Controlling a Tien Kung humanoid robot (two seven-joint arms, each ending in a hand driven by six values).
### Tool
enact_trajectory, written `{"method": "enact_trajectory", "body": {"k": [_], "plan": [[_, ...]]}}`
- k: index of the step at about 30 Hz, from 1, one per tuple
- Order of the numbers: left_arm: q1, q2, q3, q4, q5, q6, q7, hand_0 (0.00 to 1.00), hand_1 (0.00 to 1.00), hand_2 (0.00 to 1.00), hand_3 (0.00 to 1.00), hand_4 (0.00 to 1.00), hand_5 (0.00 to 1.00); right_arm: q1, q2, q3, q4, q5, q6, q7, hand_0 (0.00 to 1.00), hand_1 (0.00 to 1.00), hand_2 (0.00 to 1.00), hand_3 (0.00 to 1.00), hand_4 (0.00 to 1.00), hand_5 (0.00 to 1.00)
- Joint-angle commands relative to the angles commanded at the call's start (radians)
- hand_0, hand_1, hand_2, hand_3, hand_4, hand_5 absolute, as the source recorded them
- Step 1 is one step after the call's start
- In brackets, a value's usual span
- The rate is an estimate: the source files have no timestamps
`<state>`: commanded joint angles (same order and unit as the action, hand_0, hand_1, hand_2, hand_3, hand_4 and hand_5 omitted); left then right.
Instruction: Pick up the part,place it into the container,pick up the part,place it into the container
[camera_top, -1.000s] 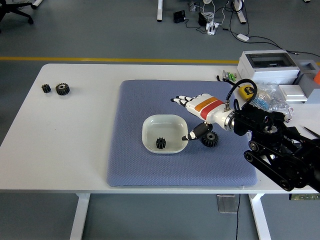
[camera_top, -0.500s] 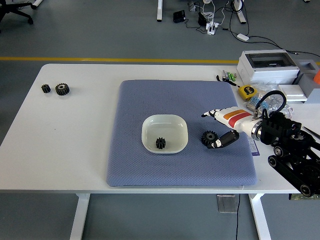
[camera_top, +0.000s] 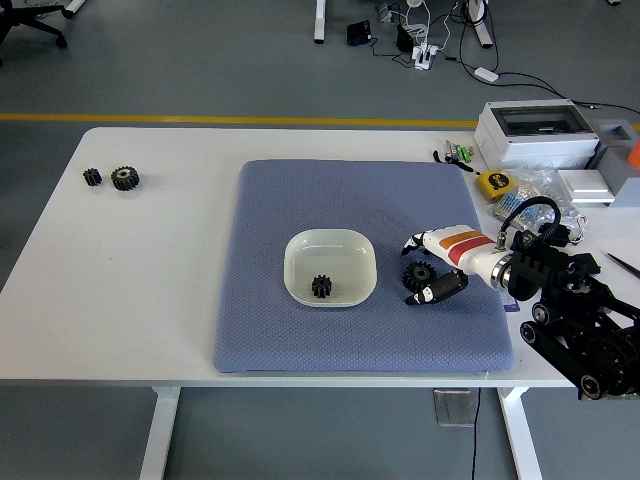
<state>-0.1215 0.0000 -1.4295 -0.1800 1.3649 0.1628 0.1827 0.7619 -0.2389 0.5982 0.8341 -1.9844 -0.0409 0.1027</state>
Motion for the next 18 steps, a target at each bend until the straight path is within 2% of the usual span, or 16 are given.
{"method": "enact_trajectory", "body": {"k": [5, 6, 11, 12, 17, 18], "plan": [[0.000, 0.000, -0.003, 0.000, 0.008, -0.002, 0.001, 0.689, 0.674, 0.685, 0.571, 0.621, 0.544, 0.003, 0.006, -0.012, -0.018, -0.002, -0.003, -0.007, 0.447, 0.532, 0.649, 0.554, 0.984, 0.386], [0.000, 0.000, -0.004, 0.000, 0.011, -0.003, 0.001, 0.689, 0.674, 0.683, 0.571, 0.621, 0.545, 0.003, 0.006, -0.013, -0.020, -0.003, -0.001, -0.008, 0.233, 0.422, 0.509, 0.504, 0.855, 0.319], [-0.002, 0.000, -0.004, 0.000, 0.017, -0.004, 0.000, 0.689, 0.674, 0.683, 0.571, 0.621, 0.545, 0.000, 0.002, -0.014, -0.022, -0.009, 0.005, -0.014, 0.233, 0.422, 0.509, 0.504, 0.855, 0.319], [-0.002, 0.000, -0.005, 0.000, 0.019, -0.004, 0.000, 0.689, 0.675, 0.682, 0.571, 0.621, 0.545, -0.001, 0.001, -0.013, -0.022, -0.010, 0.006, -0.015, 0.165, 0.349, 0.454, 0.491, 0.745, 0.288], [-0.003, 0.000, -0.004, 0.000, 0.018, -0.005, -0.001, 0.689, 0.675, 0.682, 0.571, 0.621, 0.545, 0.000, -0.001, -0.013, -0.020, -0.012, 0.008, -0.017, 0.165, 0.349, 0.454, 0.491, 0.745, 0.288], [-0.003, 0.000, -0.003, 0.000, 0.018, -0.005, -0.001, 0.688, 0.675, 0.682, 0.572, 0.621, 0.545, 0.001, -0.001, -0.013, -0.020, -0.011, 0.009, -0.018, 0.129, 0.256, 0.406, 0.484, 0.764, 0.224]]}}
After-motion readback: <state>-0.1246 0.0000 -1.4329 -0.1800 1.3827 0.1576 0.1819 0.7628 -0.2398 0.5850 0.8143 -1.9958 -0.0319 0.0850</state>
